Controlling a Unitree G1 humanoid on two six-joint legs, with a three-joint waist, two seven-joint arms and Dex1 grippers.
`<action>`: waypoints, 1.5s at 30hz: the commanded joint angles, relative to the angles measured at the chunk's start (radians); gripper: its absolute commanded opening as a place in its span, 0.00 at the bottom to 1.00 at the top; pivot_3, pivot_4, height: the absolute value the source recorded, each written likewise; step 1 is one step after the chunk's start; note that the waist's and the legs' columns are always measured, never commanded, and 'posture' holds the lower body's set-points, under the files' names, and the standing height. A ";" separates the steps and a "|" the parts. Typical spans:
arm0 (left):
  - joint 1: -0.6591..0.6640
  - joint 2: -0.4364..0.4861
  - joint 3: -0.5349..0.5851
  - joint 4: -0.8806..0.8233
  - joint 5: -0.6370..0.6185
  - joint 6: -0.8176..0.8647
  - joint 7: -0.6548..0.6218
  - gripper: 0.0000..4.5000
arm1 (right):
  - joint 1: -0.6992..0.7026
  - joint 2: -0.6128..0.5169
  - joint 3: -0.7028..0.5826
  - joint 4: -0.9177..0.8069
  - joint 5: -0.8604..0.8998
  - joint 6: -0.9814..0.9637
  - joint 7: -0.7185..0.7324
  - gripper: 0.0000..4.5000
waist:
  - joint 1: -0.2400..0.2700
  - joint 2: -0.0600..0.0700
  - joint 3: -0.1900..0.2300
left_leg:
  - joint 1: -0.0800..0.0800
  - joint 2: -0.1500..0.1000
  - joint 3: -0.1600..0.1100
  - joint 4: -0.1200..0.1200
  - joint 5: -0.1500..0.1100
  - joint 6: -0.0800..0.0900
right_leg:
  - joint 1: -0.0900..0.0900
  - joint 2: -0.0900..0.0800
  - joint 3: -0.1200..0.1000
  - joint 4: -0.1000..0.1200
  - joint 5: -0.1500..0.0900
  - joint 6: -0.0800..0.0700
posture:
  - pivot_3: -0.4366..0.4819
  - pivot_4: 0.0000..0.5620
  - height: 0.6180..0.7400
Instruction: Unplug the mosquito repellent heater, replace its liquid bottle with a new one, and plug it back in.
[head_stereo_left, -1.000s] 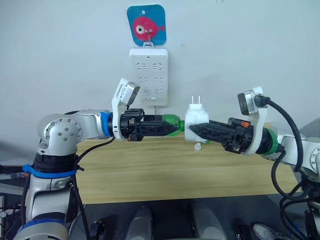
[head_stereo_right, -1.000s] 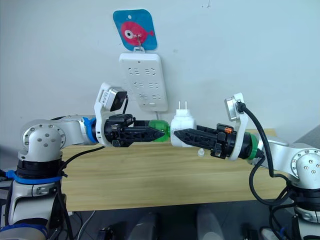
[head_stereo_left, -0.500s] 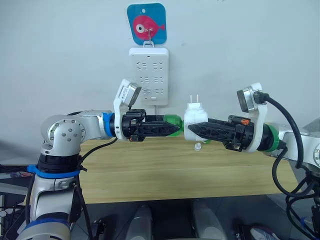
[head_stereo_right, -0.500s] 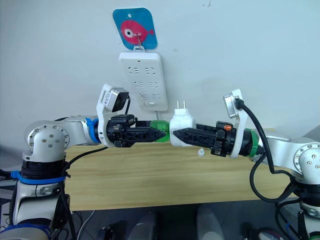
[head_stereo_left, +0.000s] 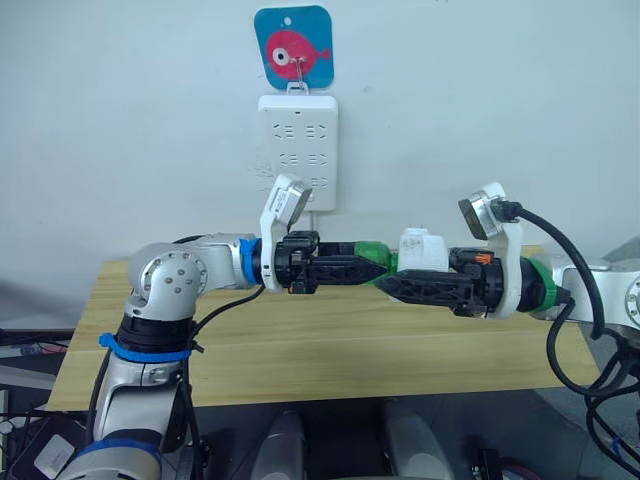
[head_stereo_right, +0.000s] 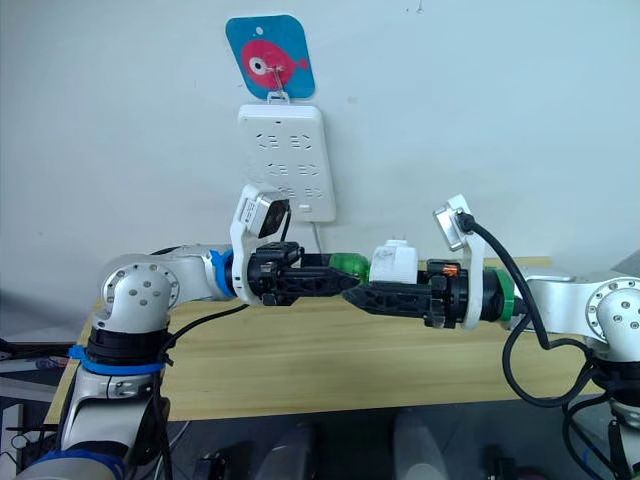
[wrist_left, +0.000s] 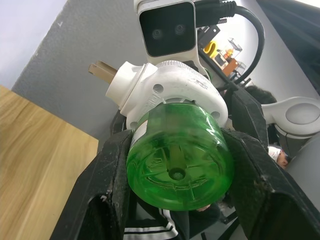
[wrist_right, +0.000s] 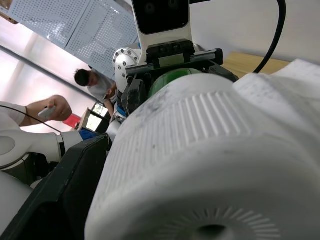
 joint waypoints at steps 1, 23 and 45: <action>0.002 -0.025 0.046 0.000 -0.028 -0.016 0.034 0.51 | -0.006 -0.034 -0.032 -0.040 0.026 0.005 0.034 1.00 | 0.001 0.000 0.000 | 0.000 0.000 0.000 0.000 0.000 0.000 | 0.000 0.000 0.000 0.000 0.000 0.000 | 0.34 0.38 1.00; -0.040 -0.020 0.105 0.079 -0.091 0.050 0.086 0.51 | 0.394 -0.240 -0.104 -0.212 -0.961 -0.325 0.540 0.33 | 0.001 0.000 0.000 | 0.000 -0.002 0.000 0.001 0.001 -0.002 | 0.000 0.000 0.000 0.000 0.000 0.001 | 0.33 0.37 1.00; -0.062 0.002 0.121 0.101 -0.113 0.129 0.084 0.51 | 0.020 0.122 0.034 -0.010 -1.177 -0.366 0.745 0.00 | -0.017 0.000 0.000 | 0.001 0.000 -0.001 0.001 0.001 -0.003 | 0.001 -0.002 0.000 0.001 0.000 0.000 | 0.35 0.38 1.00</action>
